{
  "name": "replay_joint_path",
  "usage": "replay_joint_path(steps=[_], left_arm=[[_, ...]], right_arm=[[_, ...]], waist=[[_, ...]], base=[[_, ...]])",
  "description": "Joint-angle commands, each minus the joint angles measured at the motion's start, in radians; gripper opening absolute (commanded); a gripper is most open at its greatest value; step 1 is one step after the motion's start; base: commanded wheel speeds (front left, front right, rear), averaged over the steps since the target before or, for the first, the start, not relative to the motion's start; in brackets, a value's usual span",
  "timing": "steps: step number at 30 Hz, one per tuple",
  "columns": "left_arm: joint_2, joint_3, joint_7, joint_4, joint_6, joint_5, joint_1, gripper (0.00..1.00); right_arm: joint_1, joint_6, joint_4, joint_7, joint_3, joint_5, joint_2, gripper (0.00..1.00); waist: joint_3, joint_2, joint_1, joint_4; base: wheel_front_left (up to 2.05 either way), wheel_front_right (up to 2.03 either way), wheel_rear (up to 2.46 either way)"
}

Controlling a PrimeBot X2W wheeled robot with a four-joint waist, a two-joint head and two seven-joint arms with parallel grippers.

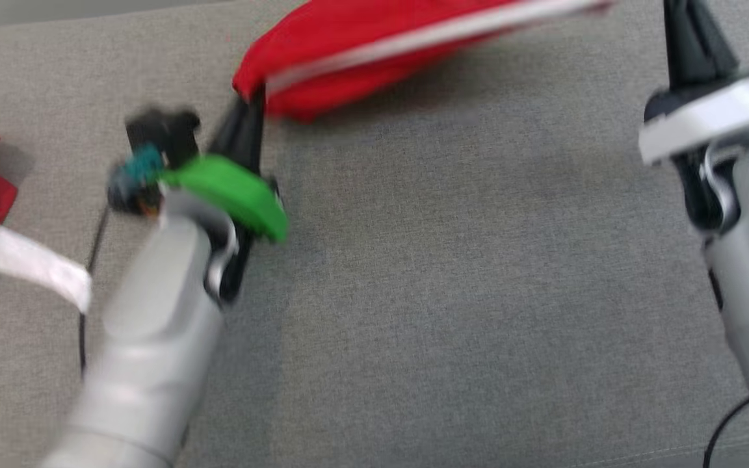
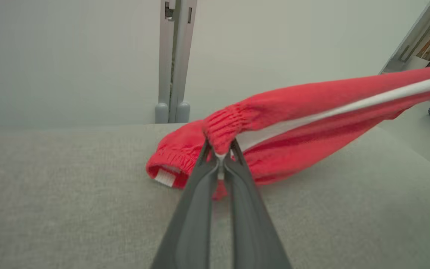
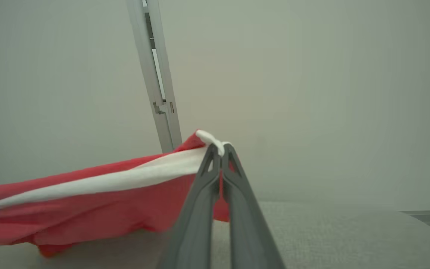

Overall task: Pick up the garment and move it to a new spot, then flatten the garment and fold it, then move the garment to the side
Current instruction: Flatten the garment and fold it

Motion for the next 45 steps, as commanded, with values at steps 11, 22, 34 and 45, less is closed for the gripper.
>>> replay_joint_path(steps=[11, 22, 34, 45], left_arm=[[-0.035, 0.012, -0.005, 0.015, 0.004, -0.102, 0.456, 0.0], [-0.039, -0.003, -0.006, -0.036, 0.004, -0.138, 0.688, 0.0], [-0.02, -0.119, -0.007, -0.202, 0.003, -0.16, 0.735, 0.0], [-0.031, -0.167, -0.007, -0.305, 0.003, -0.163, 0.587, 0.0]], right_arm=[[0.47, -0.003, -0.038, -0.005, -0.127, 0.059, 0.046, 0.0], [0.767, -0.003, -0.135, -0.005, -0.205, 0.055, 0.125, 0.0], [0.86, -0.003, -0.234, -0.005, -0.28, 0.059, 0.133, 0.0], [0.535, -0.001, -0.188, -0.004, -0.184, 0.012, 0.092, 0.0]], waist=[[-0.114, 0.0, -0.0001, 0.013], [-0.259, 0.0, -0.0001, 0.036], [-0.295, 0.0, -0.0001, 0.066], [-0.17, 0.0, -0.0001, 0.128]], base=[[0.0, 0.0, 0.0], [0.0, 0.0, 0.0], [0.0, 0.0, 0.0], [0.0, 0.0, 0.0]])
